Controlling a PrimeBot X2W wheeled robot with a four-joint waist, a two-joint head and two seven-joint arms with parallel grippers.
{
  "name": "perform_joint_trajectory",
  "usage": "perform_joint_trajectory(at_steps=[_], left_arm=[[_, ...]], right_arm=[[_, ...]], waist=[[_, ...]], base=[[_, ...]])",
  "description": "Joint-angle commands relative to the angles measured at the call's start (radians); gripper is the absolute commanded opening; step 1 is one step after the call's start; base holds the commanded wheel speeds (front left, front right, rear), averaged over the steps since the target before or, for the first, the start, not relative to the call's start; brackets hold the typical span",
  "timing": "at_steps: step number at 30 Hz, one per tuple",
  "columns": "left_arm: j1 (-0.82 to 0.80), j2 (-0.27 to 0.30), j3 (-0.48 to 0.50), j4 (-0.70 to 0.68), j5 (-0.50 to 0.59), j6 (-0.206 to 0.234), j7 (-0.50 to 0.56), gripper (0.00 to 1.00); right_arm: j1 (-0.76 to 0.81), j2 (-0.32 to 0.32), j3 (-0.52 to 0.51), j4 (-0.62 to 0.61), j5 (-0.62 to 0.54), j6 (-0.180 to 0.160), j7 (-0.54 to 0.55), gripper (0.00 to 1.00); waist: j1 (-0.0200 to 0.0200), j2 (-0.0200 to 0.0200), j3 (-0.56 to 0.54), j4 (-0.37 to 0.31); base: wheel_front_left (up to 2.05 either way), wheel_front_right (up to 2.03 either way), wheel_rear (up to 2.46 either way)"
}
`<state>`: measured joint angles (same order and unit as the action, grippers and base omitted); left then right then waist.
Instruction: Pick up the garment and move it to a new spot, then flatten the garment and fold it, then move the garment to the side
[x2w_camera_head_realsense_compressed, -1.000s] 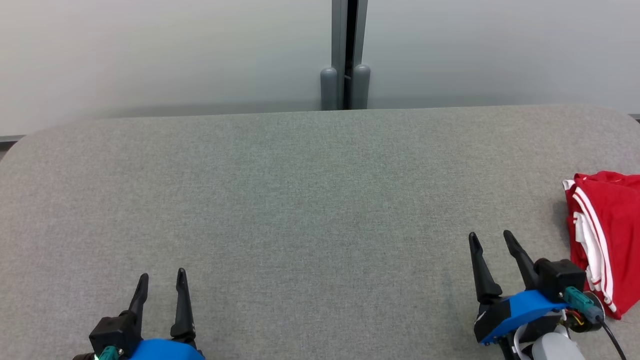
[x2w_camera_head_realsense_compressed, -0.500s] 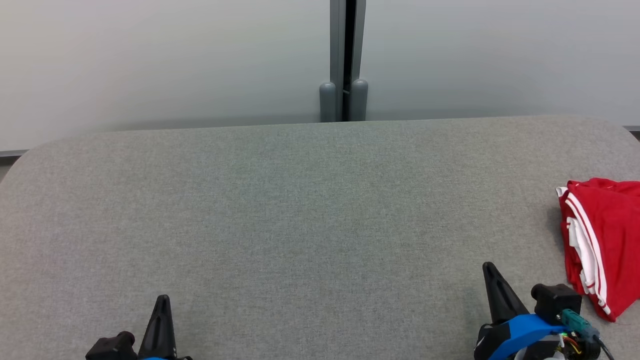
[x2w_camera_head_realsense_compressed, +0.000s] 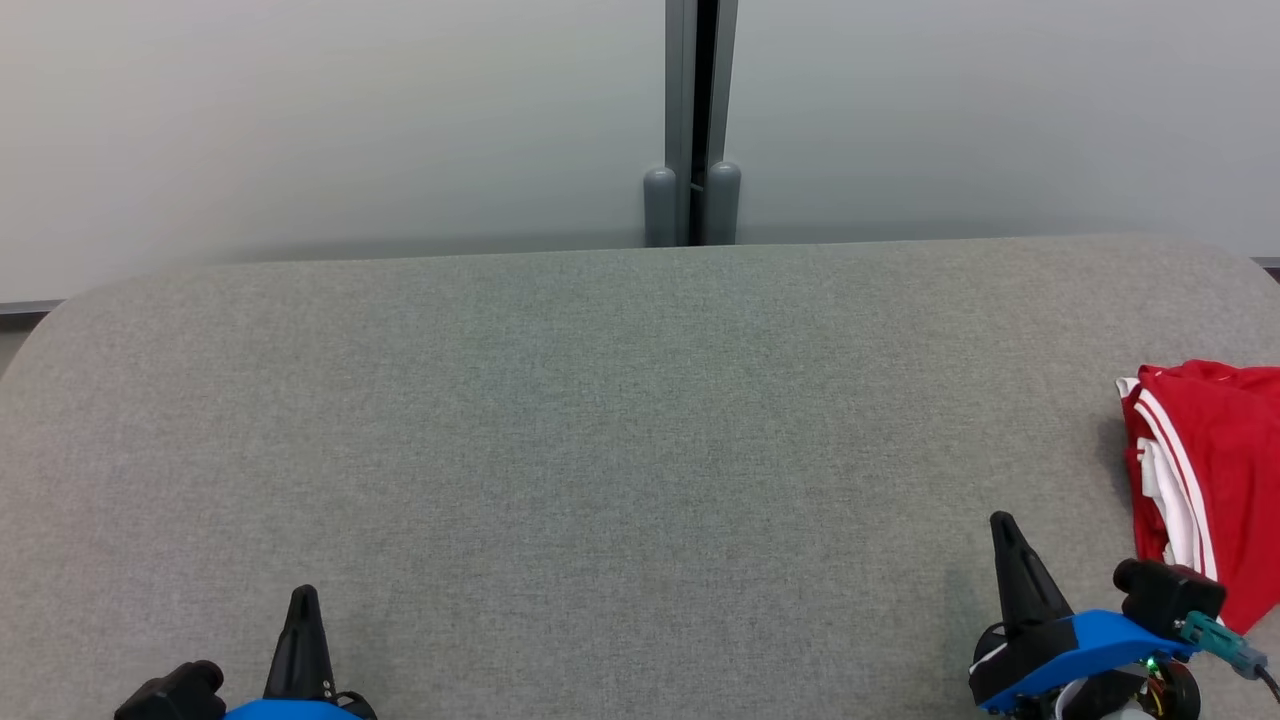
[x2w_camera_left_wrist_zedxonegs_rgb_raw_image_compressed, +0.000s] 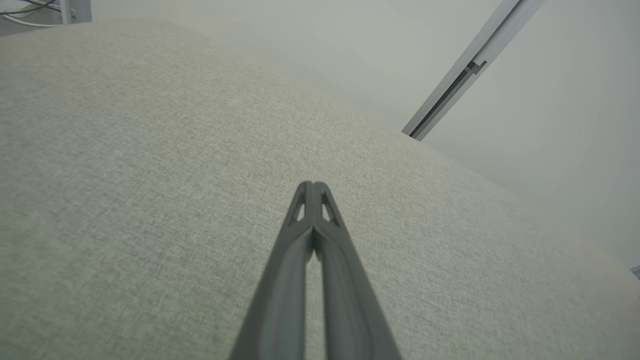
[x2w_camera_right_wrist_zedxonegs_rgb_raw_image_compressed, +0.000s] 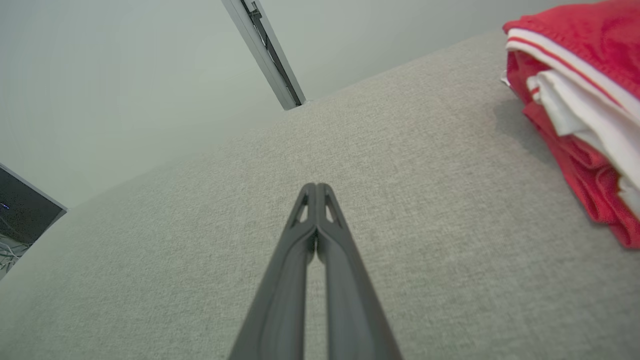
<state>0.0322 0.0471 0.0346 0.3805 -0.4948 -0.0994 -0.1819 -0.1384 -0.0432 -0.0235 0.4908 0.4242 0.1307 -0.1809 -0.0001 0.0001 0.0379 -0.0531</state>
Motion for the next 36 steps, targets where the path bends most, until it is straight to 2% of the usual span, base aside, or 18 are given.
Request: perform_joint_trajectory(at_steps=[1,17,36], left_arm=[[-0.036,0.002,0.008,-0.022,-0.039,-0.006,0.008,0.00],[-0.060,0.003,0.024,-0.050,-0.279,-0.012,0.072,0.00],[-0.086,0.003,0.040,-0.075,-0.514,-0.018,0.135,0.00]], right_arm=[[-0.006,-0.003,-0.005,-0.028,0.042,0.000,0.008,0.00],[0.003,-0.005,-0.024,-0.079,0.297,0.000,0.071,0.00],[0.012,-0.006,-0.043,-0.128,0.547,0.000,0.135,0.00]], waist=[[0.0001,-0.0001,0.000,0.001],[0.0001,-0.0001,-0.005,0.008],[0.0001,-0.0001,-0.011,0.018]], base=[[0.00,0.00,0.00],[0.00,0.00,0.00],[0.00,0.00,0.00]])
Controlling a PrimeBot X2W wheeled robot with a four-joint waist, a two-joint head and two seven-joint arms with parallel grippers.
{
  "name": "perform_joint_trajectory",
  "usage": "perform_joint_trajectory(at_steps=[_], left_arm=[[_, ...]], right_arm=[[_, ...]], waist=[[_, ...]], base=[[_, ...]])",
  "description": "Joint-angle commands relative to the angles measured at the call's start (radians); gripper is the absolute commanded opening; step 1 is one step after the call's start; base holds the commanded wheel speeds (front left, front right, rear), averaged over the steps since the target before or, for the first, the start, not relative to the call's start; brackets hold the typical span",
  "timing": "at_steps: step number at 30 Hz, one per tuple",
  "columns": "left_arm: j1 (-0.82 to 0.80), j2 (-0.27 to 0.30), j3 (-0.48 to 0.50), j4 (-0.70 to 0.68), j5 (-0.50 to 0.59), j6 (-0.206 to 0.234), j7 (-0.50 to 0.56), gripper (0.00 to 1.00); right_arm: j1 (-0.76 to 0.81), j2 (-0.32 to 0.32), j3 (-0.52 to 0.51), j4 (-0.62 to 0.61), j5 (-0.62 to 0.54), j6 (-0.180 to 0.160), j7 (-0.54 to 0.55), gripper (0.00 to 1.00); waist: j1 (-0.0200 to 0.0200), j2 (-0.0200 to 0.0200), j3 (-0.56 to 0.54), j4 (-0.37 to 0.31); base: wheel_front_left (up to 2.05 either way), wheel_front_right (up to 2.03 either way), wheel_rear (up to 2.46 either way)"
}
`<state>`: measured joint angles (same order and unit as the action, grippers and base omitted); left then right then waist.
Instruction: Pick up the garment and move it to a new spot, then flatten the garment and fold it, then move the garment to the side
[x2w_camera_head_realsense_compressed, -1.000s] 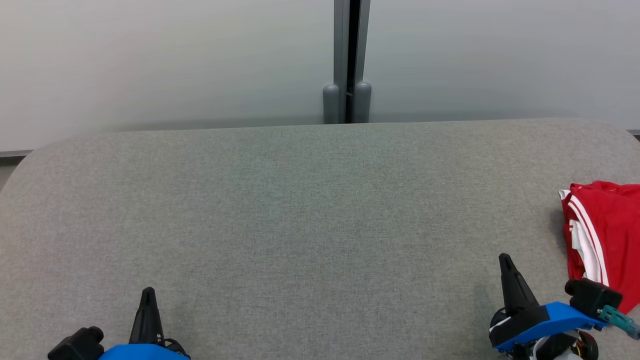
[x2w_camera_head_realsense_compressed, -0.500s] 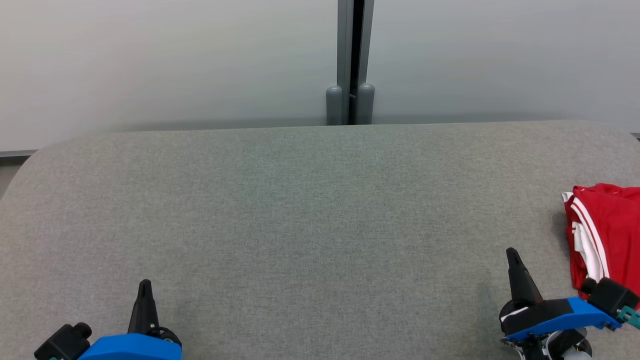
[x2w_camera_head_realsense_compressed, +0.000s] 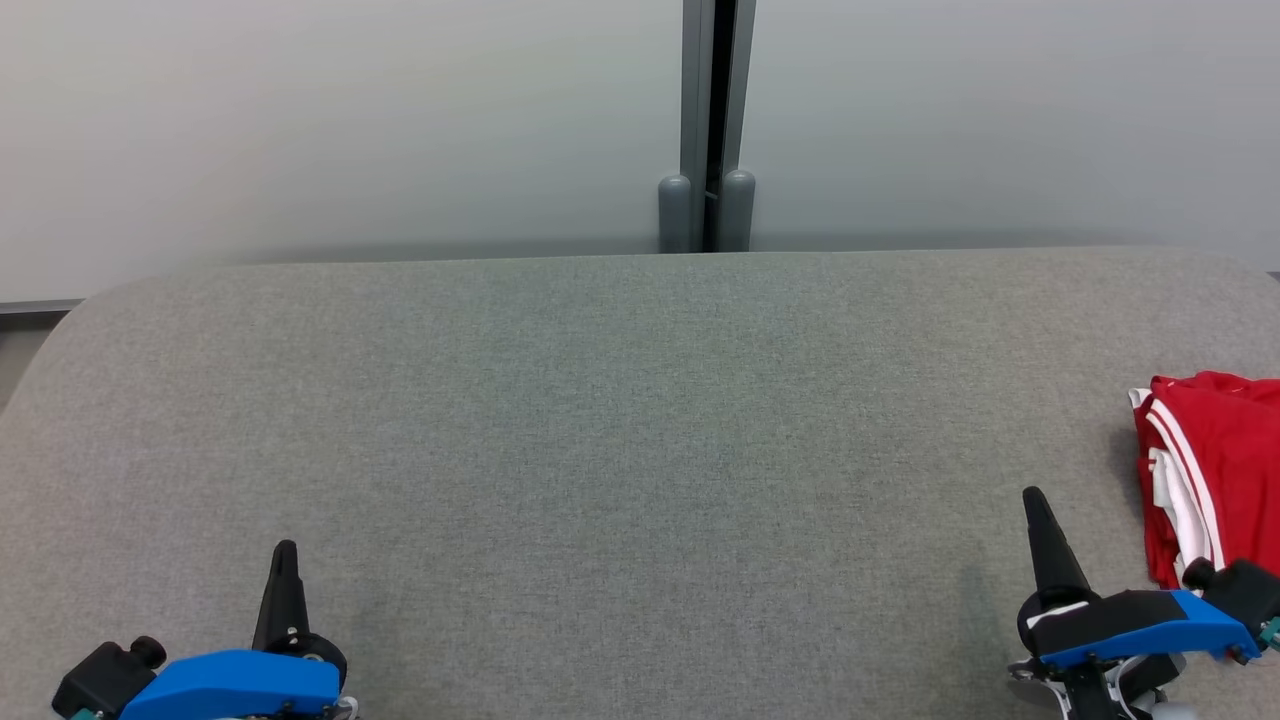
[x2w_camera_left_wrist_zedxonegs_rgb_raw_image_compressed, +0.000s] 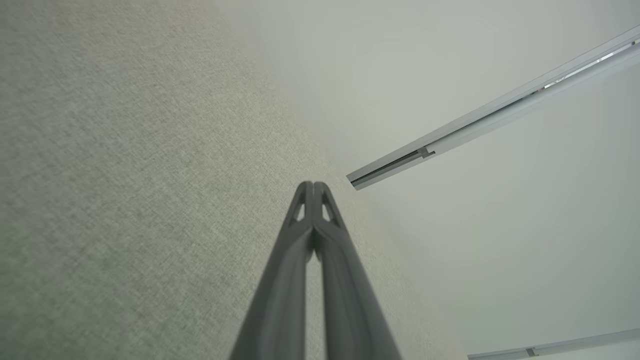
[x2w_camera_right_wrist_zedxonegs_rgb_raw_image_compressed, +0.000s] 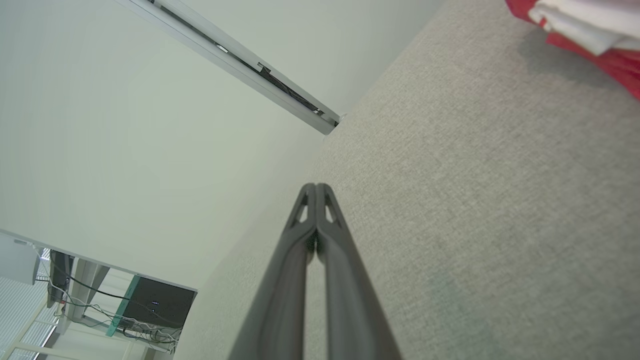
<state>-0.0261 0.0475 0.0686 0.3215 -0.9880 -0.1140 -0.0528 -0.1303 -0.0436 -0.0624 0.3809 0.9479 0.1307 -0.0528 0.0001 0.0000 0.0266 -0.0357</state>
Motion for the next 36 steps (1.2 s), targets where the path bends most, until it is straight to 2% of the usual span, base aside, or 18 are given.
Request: perform_joint_trajectory(at_steps=[1,36], left_arm=[[-0.029,0.003,0.007,-0.018,-0.032,-0.003,0.009,0.00],[-0.064,0.004,0.031,-0.053,-0.366,-0.013,0.100,0.00]], right_arm=[[0.004,-0.006,-0.005,-0.020,0.035,0.000,0.009,0.00],[0.016,-0.008,-0.032,-0.089,0.390,0.000,0.100,0.00]], waist=[[-0.0001,0.0000,-0.001,0.001],[-0.0001,0.0000,-0.012,0.018]], base=[[0.00,0.00,0.00],[0.00,0.00,0.00]])
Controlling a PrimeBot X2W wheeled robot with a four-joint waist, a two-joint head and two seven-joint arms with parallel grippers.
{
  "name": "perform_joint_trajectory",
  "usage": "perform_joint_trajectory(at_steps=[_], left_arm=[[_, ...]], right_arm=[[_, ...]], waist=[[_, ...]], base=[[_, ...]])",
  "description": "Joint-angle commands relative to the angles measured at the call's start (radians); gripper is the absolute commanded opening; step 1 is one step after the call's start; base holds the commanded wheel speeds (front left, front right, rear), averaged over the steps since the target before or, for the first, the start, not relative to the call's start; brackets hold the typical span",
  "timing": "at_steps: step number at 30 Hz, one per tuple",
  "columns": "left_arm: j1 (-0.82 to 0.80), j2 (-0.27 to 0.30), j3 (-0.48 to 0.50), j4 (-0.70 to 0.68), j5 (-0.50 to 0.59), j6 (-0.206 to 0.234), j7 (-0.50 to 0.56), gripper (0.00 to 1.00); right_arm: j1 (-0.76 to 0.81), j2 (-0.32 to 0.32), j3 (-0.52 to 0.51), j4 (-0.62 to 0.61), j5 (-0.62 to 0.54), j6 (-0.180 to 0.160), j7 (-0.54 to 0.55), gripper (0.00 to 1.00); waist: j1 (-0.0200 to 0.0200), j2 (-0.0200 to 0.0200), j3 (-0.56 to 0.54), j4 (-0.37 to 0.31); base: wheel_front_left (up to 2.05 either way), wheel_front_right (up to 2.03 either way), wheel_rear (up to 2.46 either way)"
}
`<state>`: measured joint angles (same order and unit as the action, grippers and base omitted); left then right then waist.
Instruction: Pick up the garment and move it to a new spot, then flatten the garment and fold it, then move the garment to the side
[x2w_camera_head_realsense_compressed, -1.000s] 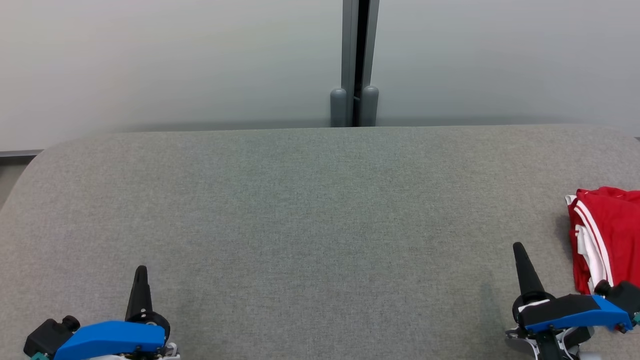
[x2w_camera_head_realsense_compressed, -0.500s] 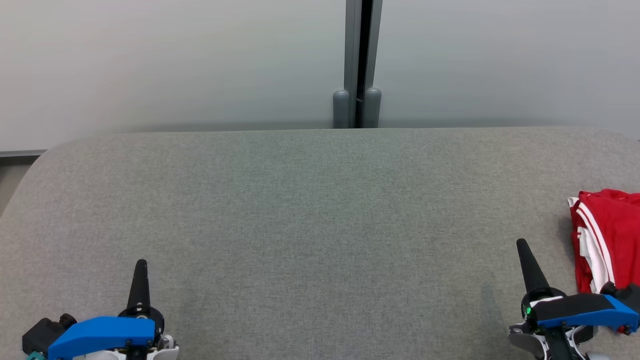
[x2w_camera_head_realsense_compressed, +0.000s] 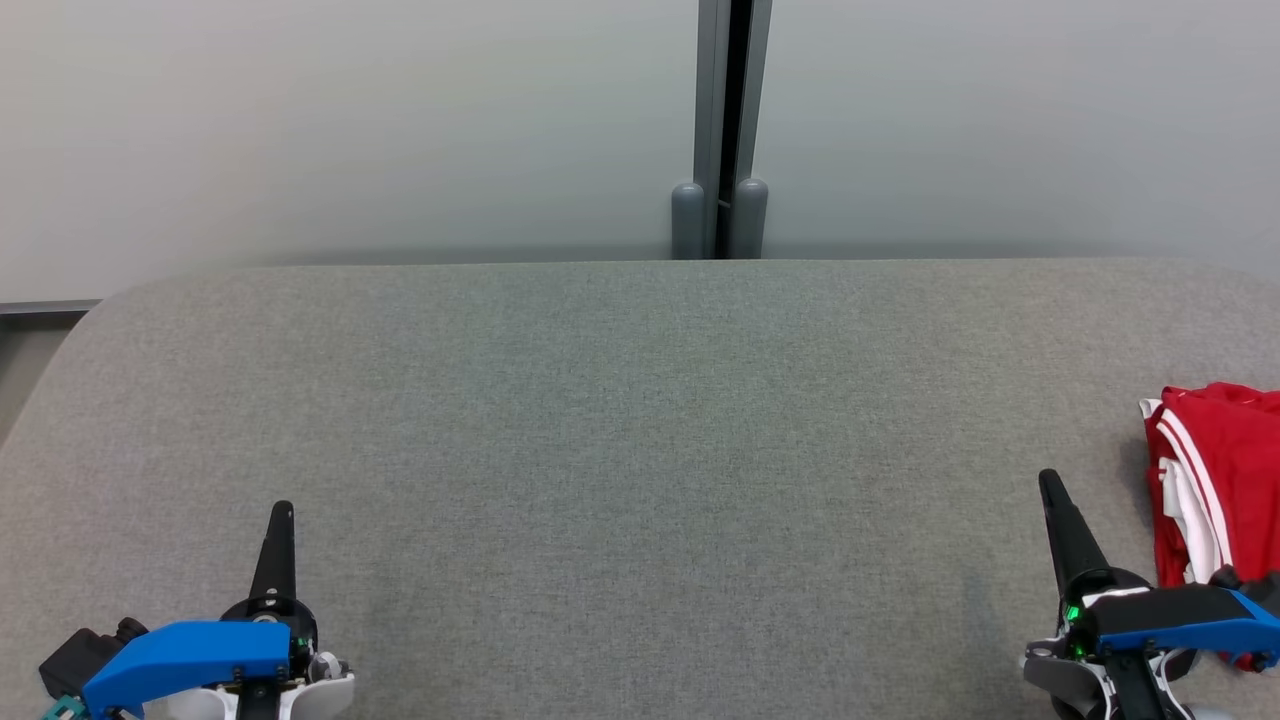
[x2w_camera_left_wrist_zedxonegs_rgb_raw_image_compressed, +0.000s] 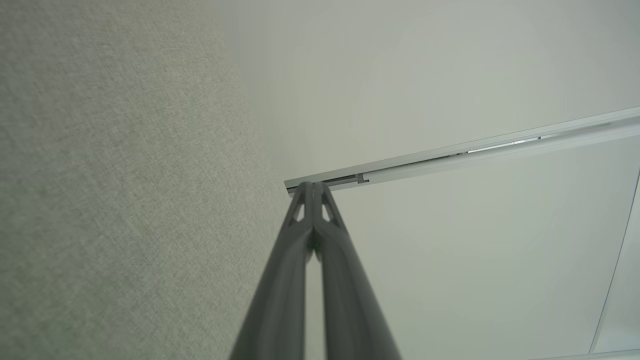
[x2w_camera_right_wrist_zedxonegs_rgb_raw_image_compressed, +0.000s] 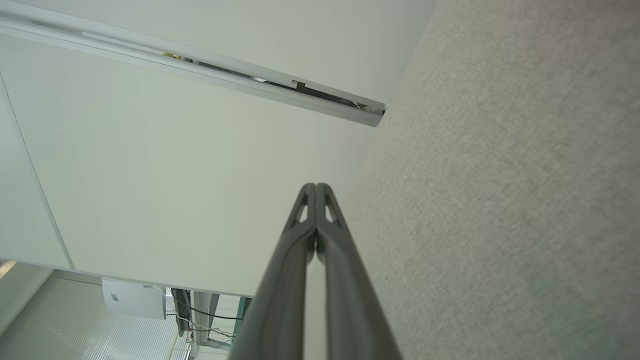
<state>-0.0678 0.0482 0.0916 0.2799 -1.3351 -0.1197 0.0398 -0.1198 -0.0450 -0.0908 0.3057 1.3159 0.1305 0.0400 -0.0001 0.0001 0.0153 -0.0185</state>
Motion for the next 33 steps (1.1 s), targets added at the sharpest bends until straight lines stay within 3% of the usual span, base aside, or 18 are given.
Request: perform_joint_trajectory(at_steps=[1,33], left_arm=[[-0.024,0.003,0.009,-0.012,-0.027,-0.008,0.009,0.00],[-0.044,0.003,0.022,-0.035,-0.249,-0.014,0.070,0.00]], right_arm=[[0.006,-0.007,-0.005,-0.015,0.031,0.000,0.009,0.00],[0.016,-0.008,-0.023,-0.059,0.268,0.000,0.069,0.00]], waist=[[0.0001,-0.0001,-0.001,0.001],[0.0001,-0.0001,-0.010,0.016]], base=[[0.00,0.00,0.00],[0.00,0.00,0.00]])
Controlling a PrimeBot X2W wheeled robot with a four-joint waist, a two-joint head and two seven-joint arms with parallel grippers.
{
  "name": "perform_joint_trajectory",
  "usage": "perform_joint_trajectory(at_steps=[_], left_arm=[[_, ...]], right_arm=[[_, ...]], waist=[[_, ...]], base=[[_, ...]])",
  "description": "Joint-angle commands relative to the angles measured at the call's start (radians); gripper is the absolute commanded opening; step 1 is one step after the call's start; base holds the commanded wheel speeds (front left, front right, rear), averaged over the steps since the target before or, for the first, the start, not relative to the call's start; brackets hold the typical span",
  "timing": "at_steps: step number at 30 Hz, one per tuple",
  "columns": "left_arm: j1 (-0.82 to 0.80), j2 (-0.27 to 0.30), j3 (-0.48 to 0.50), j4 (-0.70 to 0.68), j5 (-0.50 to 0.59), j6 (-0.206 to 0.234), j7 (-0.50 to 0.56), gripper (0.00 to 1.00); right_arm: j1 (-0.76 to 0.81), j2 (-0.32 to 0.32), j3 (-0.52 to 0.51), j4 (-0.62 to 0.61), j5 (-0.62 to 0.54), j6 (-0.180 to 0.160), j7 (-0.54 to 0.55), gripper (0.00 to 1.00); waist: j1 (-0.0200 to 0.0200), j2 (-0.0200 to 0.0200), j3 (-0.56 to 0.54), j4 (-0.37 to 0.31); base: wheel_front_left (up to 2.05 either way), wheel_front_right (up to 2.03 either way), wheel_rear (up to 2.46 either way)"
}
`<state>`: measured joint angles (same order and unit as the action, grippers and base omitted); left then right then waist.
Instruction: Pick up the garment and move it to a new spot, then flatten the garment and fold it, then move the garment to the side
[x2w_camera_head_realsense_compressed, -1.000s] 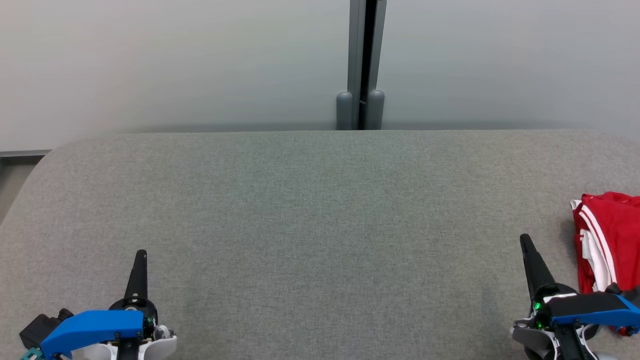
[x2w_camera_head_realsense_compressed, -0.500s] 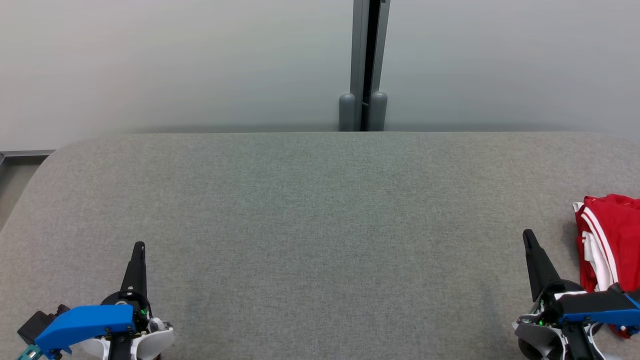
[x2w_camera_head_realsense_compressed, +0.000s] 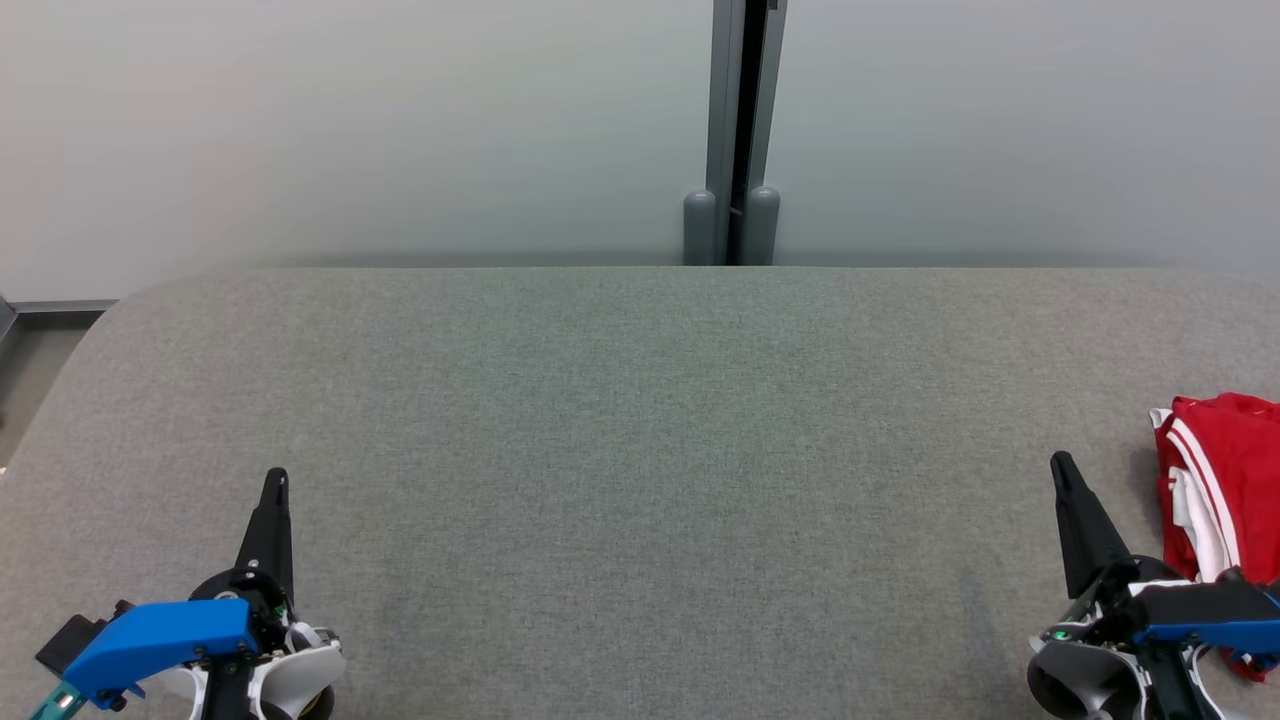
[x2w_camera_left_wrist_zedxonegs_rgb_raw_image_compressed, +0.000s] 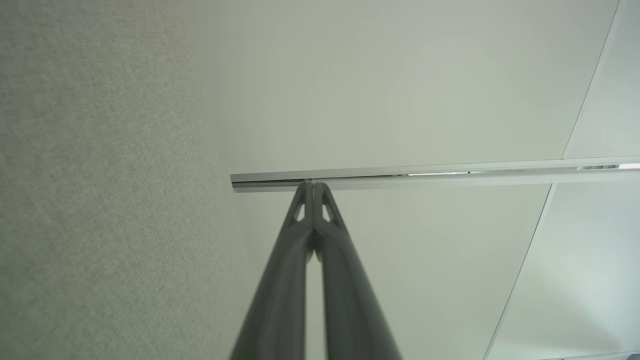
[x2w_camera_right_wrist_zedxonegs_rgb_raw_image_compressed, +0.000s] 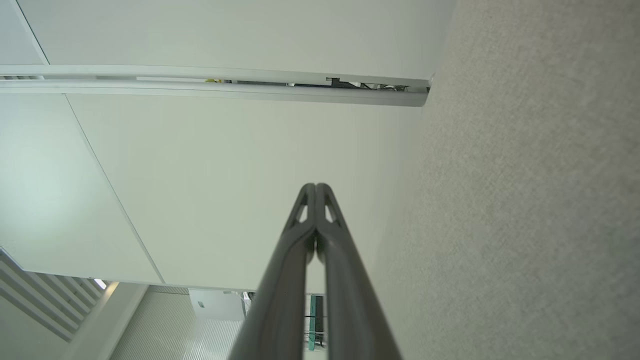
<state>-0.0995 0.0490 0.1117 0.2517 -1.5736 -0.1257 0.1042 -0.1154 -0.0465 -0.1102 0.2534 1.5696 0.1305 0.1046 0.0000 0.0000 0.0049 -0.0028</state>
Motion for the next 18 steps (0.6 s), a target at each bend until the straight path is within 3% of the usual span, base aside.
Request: perform_joint_trajectory(at_steps=[1,18], left_arm=[[-0.013,0.002,0.002,-0.007,-0.018,-0.008,0.008,0.00],[-0.015,0.002,0.004,-0.009,-0.040,-0.009,0.014,0.00]], right_arm=[[0.012,-0.007,-0.004,-0.008,0.021,0.000,0.007,0.00],[0.013,-0.007,-0.006,-0.012,0.045,0.000,0.013,0.00]], waist=[[0.0000,0.0000,0.000,0.001],[0.0000,0.0000,-0.002,0.003]], base=[[0.00,0.00,0.00],[0.00,0.00,0.00]])
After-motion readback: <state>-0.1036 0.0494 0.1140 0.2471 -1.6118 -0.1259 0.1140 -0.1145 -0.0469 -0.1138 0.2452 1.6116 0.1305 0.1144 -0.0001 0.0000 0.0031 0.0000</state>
